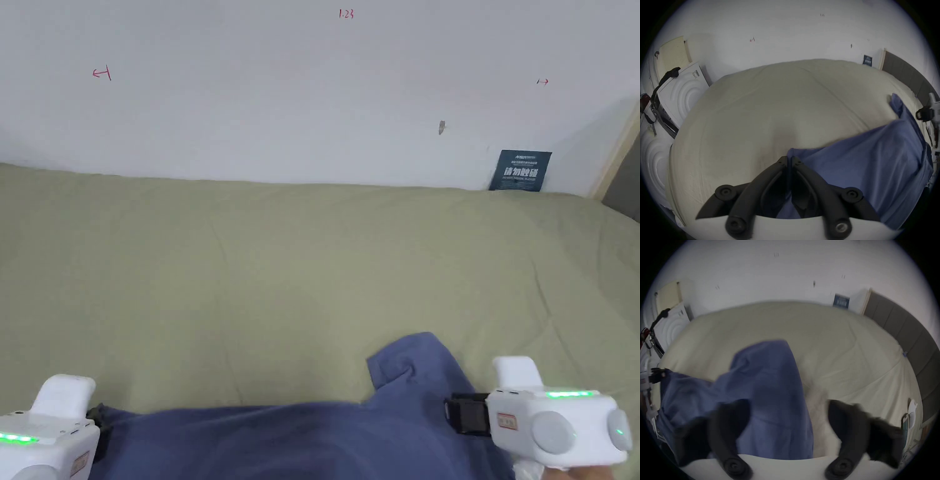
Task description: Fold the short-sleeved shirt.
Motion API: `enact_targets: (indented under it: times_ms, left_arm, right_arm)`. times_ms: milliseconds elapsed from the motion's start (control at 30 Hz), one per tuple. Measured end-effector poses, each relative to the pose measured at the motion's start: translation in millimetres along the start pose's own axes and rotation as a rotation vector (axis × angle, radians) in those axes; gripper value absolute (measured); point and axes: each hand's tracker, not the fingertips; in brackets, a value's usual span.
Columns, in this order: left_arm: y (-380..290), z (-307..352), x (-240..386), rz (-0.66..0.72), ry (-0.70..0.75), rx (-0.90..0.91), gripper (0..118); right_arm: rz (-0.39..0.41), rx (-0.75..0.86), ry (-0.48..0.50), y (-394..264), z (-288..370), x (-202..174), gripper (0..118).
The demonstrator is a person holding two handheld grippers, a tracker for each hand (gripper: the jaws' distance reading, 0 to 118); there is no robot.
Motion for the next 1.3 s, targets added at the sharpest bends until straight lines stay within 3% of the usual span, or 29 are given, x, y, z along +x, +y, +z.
enact_targets:
  times_ms: [67, 100, 133, 200, 233, 400, 567, 800, 1033, 1200, 1233, 1267, 1300]
  left_arm:
    - [4.6, 14.3, 1.1, -0.018, 0.004, 0.020, 4]
    - [7.5, 14.6, -6.1, -0.021, 0.000, 0.017, 4]
    - [9.1, 17.0, -7.6, -0.023, 0.000, 0.016, 4]
    - [11.7, 22.5, -10.2, -0.017, -0.001, 0.019, 3]
    - [12.3, 17.5, -16.5, -0.001, -0.007, 0.014, 3]
    - [14.4, 28.9, -14.9, 0.001, -0.014, 0.012, 3]
    - [15.1, 93.5, -19.2, 0.046, -0.034, 0.096, 3]
    - [-43.9, 212.6, -36.2, 0.094, -0.073, 0.197, 3]
    - [-157.8, 222.2, -39.7, 0.079, -0.110, 0.025, 3]
    - [-199.2, 193.8, -31.9, 0.137, -0.076, -0.061, 3]
    - [-199.7, 191.3, -32.2, 0.143, -0.072, -0.057, 9]
    - [-196.2, 191.6, -32.0, 0.148, -0.058, -0.033, 22]
    - [-189.4, 200.6, -26.1, 0.141, -0.052, -0.002, 51]
  right_arm:
    - [0.014, 0.033, -0.047, 7.3, -15.9, -1.3, 97]
    - [0.009, 0.029, -0.043, 10.2, -23.5, -1.3, 90]
    - [-0.006, 0.021, -0.019, 11.9, -29.1, 1.4, 61]
    - [-0.063, -0.055, 0.008, 9.1, -36.1, 3.2, 33]
    - [-0.062, -0.084, -0.018, 7.0, -39.2, 2.5, 4]
    - [-0.006, 0.103, 0.003, 7.8, 7.8, -3.6, 4]
    - [0.069, 0.244, 0.061, 9.5, 106.2, -3.7, 4]
    - [0.102, 0.364, 0.112, -75.3, 243.6, 5.7, 4]
    - [0.150, 0.222, 0.064, -198.4, 234.2, -2.8, 5]
    - [0.060, 0.119, 0.041, -249.4, 199.2, -7.7, 5]
    - [0.041, 0.118, 0.043, -251.5, 196.8, -4.7, 14]
    - [0.020, 0.121, 0.050, -250.9, 196.7, -3.2, 43]
    - [0.012, 0.131, 0.053, -247.2, 200.6, -2.8, 80]
